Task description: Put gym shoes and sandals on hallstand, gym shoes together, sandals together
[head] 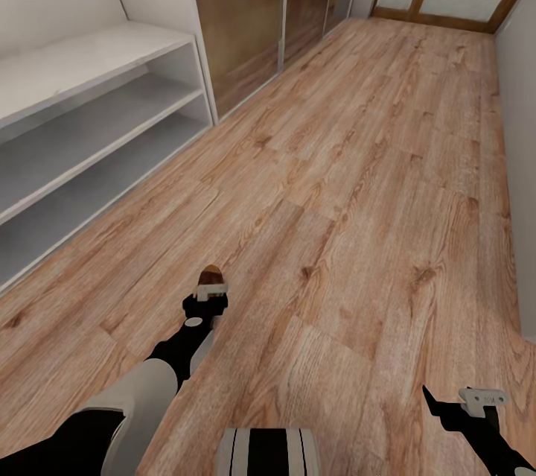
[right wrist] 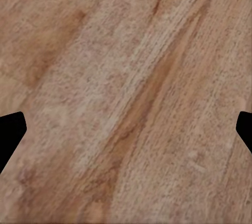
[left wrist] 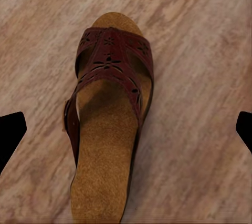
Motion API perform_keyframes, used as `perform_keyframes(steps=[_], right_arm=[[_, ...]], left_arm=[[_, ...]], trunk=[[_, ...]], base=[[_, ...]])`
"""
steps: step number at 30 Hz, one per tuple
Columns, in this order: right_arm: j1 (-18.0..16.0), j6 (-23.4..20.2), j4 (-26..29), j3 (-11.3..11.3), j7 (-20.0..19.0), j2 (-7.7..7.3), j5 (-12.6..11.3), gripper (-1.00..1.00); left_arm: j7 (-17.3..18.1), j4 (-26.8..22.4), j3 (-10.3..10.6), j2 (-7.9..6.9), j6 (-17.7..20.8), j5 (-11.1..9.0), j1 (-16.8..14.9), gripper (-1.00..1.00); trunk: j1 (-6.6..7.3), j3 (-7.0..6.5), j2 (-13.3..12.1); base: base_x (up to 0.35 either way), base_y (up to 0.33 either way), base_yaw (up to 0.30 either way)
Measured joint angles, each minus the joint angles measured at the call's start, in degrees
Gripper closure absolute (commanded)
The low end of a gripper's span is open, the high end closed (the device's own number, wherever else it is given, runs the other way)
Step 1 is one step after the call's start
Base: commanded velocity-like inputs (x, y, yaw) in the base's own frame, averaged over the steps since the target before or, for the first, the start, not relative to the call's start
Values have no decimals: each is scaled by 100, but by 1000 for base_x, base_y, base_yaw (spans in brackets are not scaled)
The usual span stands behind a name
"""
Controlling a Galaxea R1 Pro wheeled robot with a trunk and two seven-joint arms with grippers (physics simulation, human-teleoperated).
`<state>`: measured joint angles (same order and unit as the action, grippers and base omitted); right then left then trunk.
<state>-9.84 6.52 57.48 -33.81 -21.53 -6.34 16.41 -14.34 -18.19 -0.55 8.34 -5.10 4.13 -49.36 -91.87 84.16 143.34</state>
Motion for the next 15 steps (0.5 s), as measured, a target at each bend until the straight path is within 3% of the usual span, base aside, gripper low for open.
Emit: perform_keyframes(steps=[15], right_arm=[[0,-9,1,5,0,0,2,-100]], left_arm=[[1,0,-6,-7,0,0,-3,-100]], trunk=[[0,112,0]], base=[[0,0,0]])
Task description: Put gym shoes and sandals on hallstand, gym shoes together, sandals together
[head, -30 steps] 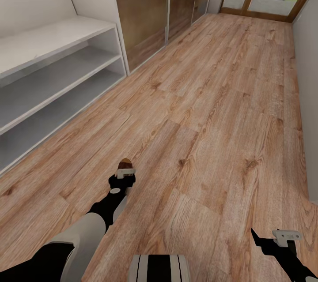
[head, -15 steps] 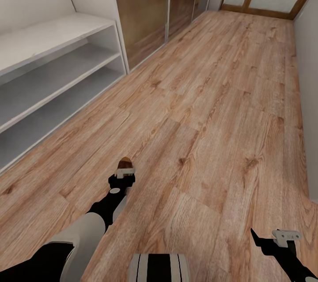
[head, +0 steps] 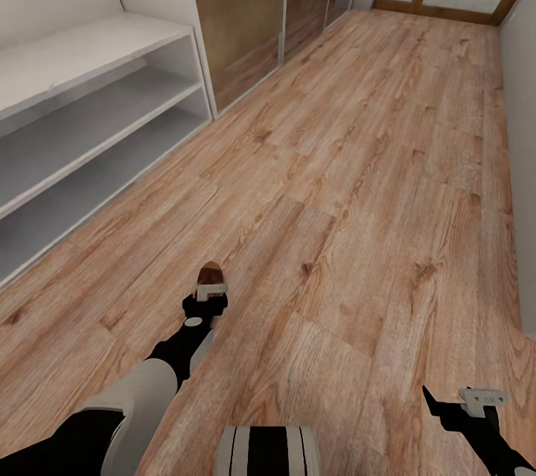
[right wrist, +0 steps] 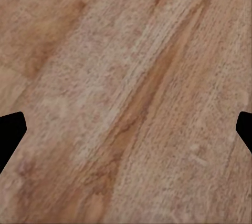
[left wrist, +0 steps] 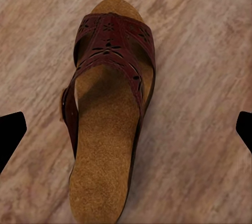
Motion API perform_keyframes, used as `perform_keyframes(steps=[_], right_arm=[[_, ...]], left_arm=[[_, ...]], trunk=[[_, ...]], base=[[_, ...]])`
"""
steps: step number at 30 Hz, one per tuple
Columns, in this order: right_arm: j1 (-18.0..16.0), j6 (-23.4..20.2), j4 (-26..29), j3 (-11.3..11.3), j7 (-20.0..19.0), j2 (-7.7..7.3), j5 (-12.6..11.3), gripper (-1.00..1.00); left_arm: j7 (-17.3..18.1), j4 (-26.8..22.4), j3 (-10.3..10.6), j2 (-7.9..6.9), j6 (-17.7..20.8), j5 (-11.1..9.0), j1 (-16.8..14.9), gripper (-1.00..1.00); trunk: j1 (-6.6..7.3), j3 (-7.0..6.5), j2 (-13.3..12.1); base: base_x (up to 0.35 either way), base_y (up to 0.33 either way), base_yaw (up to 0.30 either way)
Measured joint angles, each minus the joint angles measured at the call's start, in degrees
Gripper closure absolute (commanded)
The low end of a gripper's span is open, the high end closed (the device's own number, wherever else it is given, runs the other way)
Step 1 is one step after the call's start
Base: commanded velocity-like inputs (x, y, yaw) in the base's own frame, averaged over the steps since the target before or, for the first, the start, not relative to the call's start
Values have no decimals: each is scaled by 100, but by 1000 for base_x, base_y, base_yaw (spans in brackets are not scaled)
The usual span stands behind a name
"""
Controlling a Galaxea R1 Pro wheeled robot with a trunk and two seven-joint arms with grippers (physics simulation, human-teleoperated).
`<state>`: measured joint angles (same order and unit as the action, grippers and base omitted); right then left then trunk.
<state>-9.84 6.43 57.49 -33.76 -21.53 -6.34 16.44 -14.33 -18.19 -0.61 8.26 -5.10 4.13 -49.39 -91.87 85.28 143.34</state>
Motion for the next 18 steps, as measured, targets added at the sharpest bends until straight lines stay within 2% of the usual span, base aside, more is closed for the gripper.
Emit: perform_keyframes(steps=[10,18], right_arm=[[2,1,5,1,-3,-6,0,-100],[7,6,7,1,-8,-5,0,-100]], left_arm=[[1,-3,-6,-25,0,0,0,-100],[1,-8,-7,-124,4,-5,0,-100]], trunk=[[0,14,0],[0,30,0]], base=[[0,0,0],[0,0,0]])
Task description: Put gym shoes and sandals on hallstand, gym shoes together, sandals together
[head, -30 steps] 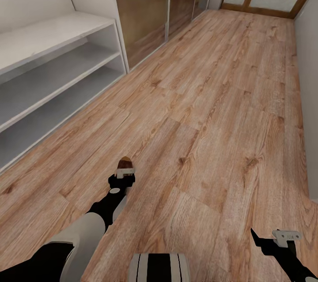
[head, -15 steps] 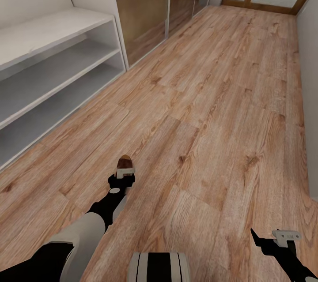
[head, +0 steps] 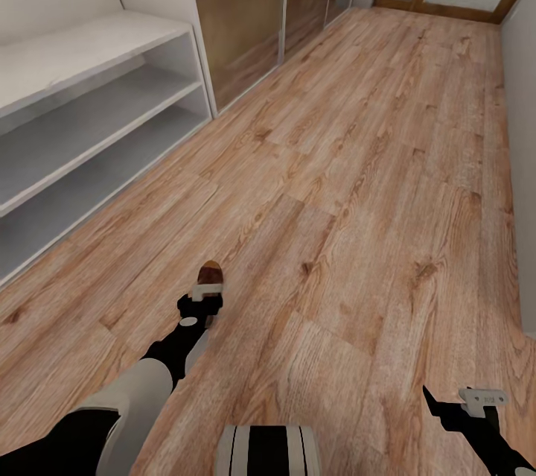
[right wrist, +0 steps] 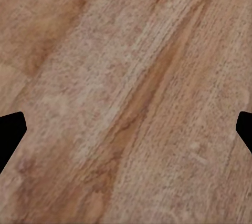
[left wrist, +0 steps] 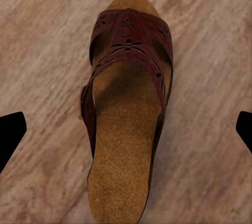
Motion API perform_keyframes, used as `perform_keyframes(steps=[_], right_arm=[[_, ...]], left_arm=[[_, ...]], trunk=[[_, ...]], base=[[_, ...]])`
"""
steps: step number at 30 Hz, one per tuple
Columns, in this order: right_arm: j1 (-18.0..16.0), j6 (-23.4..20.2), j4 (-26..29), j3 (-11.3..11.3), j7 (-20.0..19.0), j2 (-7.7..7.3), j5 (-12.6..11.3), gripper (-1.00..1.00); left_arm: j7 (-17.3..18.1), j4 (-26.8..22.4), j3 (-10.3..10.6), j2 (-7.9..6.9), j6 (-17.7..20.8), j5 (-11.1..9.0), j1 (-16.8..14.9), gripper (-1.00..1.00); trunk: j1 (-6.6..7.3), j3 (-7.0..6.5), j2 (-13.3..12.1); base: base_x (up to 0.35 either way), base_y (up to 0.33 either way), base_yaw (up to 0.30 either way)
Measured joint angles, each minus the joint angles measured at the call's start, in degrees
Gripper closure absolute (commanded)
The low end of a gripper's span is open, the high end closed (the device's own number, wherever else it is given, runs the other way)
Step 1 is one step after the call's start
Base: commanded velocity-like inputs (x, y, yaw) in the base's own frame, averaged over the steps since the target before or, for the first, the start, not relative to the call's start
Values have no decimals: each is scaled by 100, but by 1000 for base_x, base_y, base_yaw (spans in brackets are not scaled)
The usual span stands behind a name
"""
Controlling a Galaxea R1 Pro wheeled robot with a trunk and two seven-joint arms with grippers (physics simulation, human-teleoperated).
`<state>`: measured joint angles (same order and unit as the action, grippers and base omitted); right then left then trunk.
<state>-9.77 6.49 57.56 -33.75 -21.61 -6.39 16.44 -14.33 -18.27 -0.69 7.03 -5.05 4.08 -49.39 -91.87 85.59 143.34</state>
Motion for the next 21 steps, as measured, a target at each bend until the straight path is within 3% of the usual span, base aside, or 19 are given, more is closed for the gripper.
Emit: perform_keyframes(steps=[21], right_arm=[[1,1,-8,0,4,5,0,-100]], left_arm=[[24,-1,13,-118,4,-3,-49,-100]], trunk=[[0,139,0]], base=[[0,0,0]])
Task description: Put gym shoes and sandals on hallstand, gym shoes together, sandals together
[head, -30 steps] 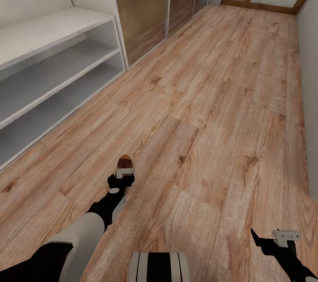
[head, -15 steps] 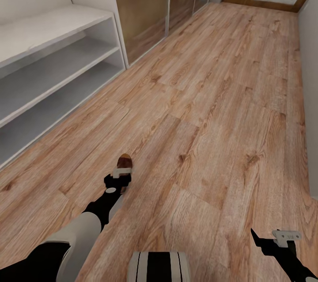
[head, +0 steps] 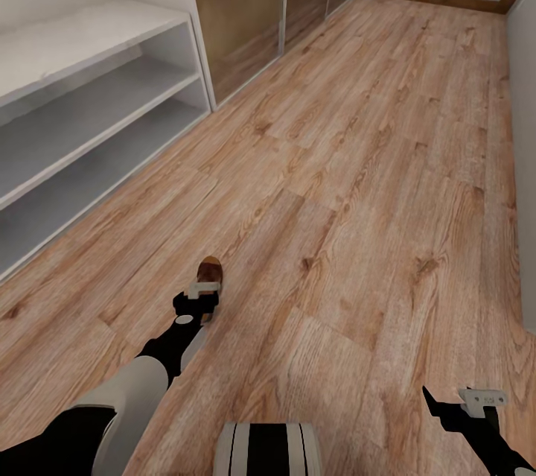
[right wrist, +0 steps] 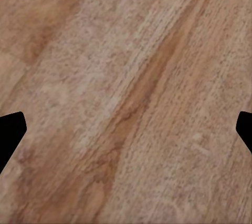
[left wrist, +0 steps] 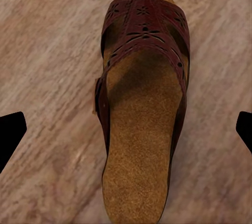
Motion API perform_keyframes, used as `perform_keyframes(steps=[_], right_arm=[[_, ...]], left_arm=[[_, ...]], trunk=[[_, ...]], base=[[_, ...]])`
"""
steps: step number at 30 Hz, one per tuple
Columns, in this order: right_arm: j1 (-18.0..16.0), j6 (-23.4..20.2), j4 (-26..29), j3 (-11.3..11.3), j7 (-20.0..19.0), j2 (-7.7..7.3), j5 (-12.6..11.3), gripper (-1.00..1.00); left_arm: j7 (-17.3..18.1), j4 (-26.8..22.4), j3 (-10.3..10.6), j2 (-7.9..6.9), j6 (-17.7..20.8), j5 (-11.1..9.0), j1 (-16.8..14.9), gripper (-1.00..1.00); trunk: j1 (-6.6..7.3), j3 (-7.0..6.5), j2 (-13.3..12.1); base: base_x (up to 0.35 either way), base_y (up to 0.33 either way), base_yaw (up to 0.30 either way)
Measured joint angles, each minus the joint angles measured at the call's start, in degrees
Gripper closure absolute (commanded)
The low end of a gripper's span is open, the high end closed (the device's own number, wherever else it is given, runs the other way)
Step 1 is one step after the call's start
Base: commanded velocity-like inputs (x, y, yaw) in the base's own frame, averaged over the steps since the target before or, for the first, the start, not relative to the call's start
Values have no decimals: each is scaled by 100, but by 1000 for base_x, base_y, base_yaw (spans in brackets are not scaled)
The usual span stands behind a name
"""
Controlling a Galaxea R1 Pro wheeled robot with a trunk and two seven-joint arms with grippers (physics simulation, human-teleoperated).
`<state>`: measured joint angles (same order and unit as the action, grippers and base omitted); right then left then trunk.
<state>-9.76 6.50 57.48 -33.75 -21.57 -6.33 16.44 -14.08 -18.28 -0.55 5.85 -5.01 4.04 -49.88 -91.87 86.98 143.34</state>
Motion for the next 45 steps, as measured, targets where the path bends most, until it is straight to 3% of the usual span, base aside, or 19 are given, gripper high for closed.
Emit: perform_keyframes(steps=[21,31,45], right_arm=[[0,0,1,0,0,-1,0,-100],[-1,0,0,10,3,7,26,-100],[0,0,0,15,5,17,42,-100]], left_arm=[[11,-5,16,48,4,24,-16,-100],[11,-7,16,39,8,267,-29,-100],[11,-9,12,6,9,320,-32,-100]], trunk=[[0,25,0],[0,69,0],[0,89,0]], base=[[0,0,0],[0,0,0],[0,0,0]])
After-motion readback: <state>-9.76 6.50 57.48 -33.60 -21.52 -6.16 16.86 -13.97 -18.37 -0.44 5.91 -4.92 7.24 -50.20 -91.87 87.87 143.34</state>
